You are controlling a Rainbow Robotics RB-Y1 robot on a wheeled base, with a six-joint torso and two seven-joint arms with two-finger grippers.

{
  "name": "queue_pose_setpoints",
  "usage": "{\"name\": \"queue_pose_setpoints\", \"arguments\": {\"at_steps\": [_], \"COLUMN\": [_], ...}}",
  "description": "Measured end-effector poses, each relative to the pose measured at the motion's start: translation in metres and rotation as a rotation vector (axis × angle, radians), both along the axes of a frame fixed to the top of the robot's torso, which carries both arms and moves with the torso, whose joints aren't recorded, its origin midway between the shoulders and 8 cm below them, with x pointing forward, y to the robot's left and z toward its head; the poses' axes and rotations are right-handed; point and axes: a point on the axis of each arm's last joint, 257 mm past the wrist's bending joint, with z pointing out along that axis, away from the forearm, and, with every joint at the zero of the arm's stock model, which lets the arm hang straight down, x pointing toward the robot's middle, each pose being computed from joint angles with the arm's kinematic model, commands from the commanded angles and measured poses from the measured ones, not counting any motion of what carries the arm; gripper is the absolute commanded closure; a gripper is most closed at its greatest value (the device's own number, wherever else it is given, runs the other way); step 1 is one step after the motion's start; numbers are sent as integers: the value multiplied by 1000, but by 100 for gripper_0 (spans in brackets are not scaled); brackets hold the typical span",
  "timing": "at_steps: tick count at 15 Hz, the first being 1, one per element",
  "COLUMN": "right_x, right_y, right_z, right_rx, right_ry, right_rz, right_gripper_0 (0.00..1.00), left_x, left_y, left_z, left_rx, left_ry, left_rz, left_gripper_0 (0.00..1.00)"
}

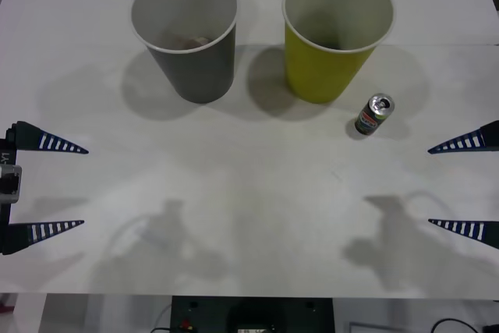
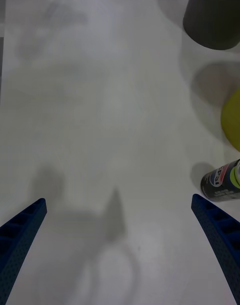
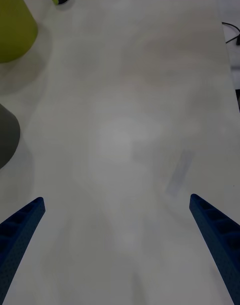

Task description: Put the can into the green bin and the plastic bottle into the gray bin

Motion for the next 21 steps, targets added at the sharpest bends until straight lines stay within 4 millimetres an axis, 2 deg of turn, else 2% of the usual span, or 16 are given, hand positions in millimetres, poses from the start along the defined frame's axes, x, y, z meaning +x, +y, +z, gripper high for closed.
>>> {"name": "queue_pose_setpoints", "arguments": {"at_steps": [3, 5, 8, 12, 21], "right_x": [0, -11, -12, -1, 29], "right_y": [0, 4, 7, 10, 30], "right_z": [0, -15, -13, -9, -30], "right_rx": [0, 11, 25, 47, 144], "right_ry": [0, 46, 57, 23, -34], "right_rz": [0, 6, 10, -20, -190], "right_gripper_0": [0, 0, 0, 0, 0], "left_x": [0, 0, 0, 0, 0], "left_y": [0, 0, 0, 0, 0], "left_z": [0, 0, 0, 0, 0], "left_rx": [0, 0, 0, 0, 0], "left_ry": [0, 0, 0, 0, 0], "left_rz": [0, 0, 0, 0, 0], "left_gripper_0": [0, 0, 0, 0, 0]}}
